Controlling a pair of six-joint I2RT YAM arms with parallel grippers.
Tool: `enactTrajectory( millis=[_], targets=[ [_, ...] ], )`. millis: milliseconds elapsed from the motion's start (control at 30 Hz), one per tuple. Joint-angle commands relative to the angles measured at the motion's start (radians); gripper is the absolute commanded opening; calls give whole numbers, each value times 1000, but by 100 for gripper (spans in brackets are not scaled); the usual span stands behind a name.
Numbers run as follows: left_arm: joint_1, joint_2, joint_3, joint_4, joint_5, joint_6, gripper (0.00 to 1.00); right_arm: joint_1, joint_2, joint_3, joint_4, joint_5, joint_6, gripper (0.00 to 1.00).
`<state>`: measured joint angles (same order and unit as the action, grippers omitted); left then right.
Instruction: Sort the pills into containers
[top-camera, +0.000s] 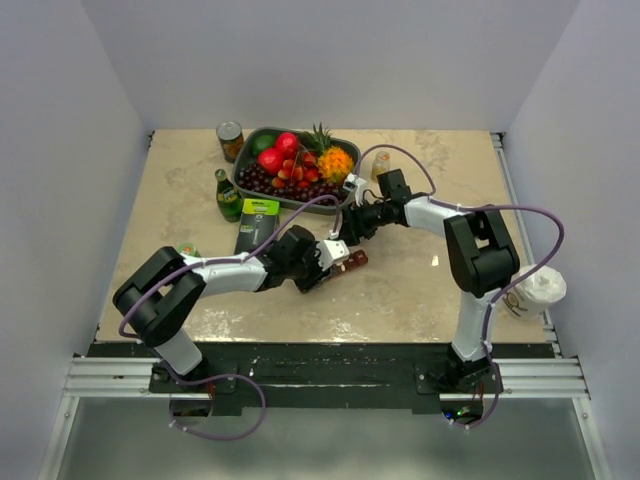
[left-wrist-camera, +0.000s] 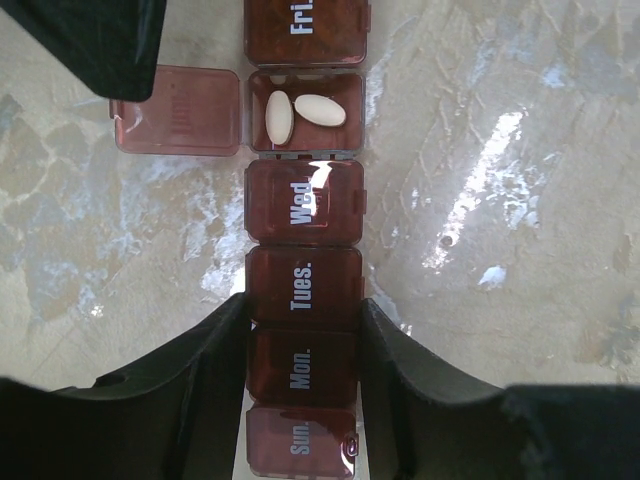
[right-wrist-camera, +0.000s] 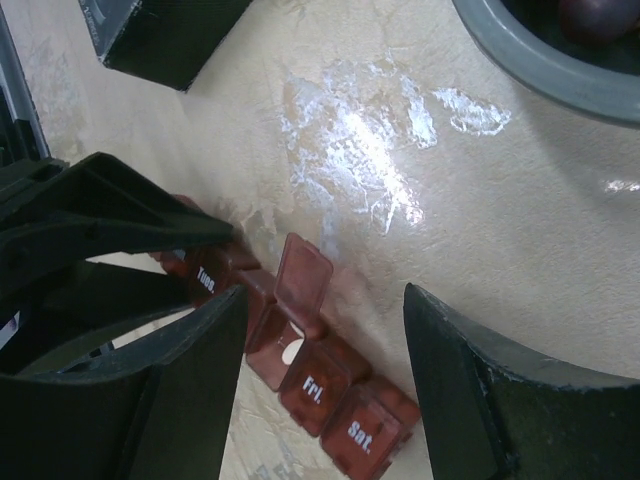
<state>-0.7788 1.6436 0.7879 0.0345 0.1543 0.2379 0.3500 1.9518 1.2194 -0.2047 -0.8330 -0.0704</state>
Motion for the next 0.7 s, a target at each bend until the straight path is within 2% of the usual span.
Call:
enactTrajectory(
  millis=[0,200,367,500,667],
  targets=[
    [-10,-2,17,16,73,34,10,-6,30,48,2,-37,30,67],
    [-10,4,17,21,67,24,9,-3,84,68,-24,-120,34,66],
    [-10,30,28,5,33,3,7,6,58,92,-108,-204,-55,61],
    [-4,47,45,-8,21,-12,5,6,36,86,-142,-250,-89,55],
    [15,42,50,-15,22,-29,3,4,30,127,-298,-264,-224,41]
  ],
)
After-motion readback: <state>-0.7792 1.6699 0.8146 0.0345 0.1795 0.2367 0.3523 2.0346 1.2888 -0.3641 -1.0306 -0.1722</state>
